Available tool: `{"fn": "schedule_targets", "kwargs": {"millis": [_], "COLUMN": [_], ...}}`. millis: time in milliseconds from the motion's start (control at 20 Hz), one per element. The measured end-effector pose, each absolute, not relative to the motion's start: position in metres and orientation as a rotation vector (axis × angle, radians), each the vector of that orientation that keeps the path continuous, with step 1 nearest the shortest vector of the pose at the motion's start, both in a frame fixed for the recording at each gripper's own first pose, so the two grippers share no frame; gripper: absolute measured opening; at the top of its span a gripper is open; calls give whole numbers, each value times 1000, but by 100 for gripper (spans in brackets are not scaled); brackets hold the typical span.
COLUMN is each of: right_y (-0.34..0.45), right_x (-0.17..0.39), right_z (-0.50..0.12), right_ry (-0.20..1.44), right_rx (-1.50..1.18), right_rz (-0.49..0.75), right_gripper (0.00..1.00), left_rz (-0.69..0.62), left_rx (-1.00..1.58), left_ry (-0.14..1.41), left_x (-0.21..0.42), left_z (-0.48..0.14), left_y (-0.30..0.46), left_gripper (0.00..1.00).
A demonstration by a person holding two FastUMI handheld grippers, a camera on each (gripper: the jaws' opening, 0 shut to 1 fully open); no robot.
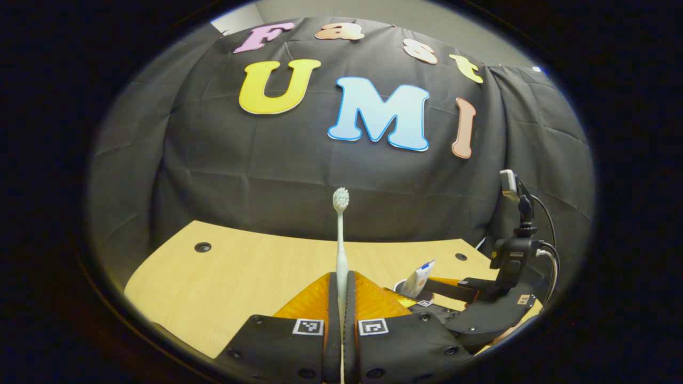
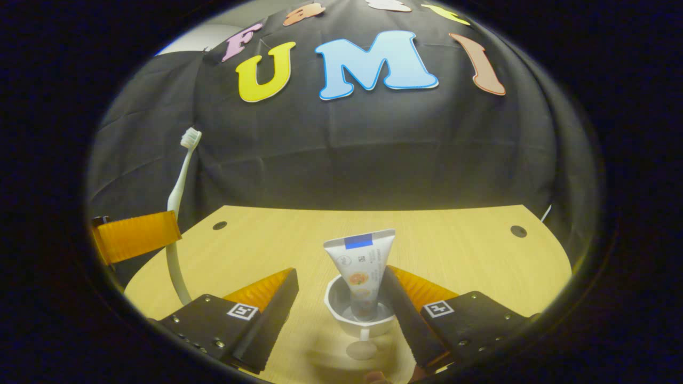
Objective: Put the toothbrush and toothpaste on the desktop into the cup, then pick up the cup and place it on the coaster on the desktop.
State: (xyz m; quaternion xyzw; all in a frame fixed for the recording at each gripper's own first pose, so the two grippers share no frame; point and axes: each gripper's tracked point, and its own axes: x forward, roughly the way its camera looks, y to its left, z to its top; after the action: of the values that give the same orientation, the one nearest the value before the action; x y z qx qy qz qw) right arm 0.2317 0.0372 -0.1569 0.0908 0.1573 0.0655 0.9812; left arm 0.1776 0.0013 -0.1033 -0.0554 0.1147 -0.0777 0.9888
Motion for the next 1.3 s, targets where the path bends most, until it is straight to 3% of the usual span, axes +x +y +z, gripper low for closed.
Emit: {"fn": "schedule_targets", "kwargs": {"millis": [600, 1300], "right_y": [-4, -93], "right_x": [223, 179], "right_z": [-99, -44], "right_ry": [206, 87], "right_rx": [234, 295], "right_rz": [63, -51], "right_gripper": [96, 97], "left_rz": [-211, -324], "left_rx": [-119, -335], "left_ry": [161, 55], "left_x": [188, 233], "left_z": [-87, -88], "left_y": [-27, -84], "left_gripper": [9, 9]}}
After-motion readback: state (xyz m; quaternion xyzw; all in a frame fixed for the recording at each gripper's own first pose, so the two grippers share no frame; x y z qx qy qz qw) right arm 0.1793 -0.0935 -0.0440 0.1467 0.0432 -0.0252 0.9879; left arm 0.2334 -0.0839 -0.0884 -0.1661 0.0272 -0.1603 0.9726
